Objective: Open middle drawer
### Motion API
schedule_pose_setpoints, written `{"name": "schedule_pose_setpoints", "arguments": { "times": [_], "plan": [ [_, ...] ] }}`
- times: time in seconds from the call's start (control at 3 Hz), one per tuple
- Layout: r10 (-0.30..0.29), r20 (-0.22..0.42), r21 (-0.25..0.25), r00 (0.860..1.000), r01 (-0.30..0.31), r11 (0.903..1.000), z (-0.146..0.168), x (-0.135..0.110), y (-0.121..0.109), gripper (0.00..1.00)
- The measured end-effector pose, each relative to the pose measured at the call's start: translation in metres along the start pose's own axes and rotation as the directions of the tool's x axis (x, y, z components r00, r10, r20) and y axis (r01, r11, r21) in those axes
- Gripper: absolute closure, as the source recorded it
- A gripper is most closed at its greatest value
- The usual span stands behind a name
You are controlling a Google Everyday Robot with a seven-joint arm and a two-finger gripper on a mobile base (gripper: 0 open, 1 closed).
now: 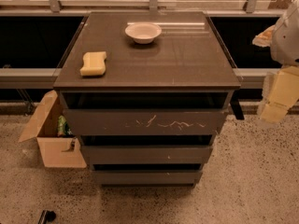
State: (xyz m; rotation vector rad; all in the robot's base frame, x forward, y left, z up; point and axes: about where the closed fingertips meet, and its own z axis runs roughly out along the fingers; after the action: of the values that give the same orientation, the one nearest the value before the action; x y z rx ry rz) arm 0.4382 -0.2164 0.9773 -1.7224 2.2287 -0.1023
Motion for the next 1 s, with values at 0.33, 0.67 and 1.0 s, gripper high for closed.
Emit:
{"name": "schedule_pose_setpoints", "arguments": {
  "times": [0.33,0.67,1.0],
  "plan": [
    [0.000,0.000,0.000,1.000,0.000,1.0000,0.000,0.000,0.000,0.00],
    [-0.038,0.027,-0.007,0.999,0.038,0.9993,0.018,-0.005,0.006,0.00],
    [-0.106,0.091,-0.026,0.990,0.109,0.9937,0.063,-0.021,0.023,0.00]
  ]
}}
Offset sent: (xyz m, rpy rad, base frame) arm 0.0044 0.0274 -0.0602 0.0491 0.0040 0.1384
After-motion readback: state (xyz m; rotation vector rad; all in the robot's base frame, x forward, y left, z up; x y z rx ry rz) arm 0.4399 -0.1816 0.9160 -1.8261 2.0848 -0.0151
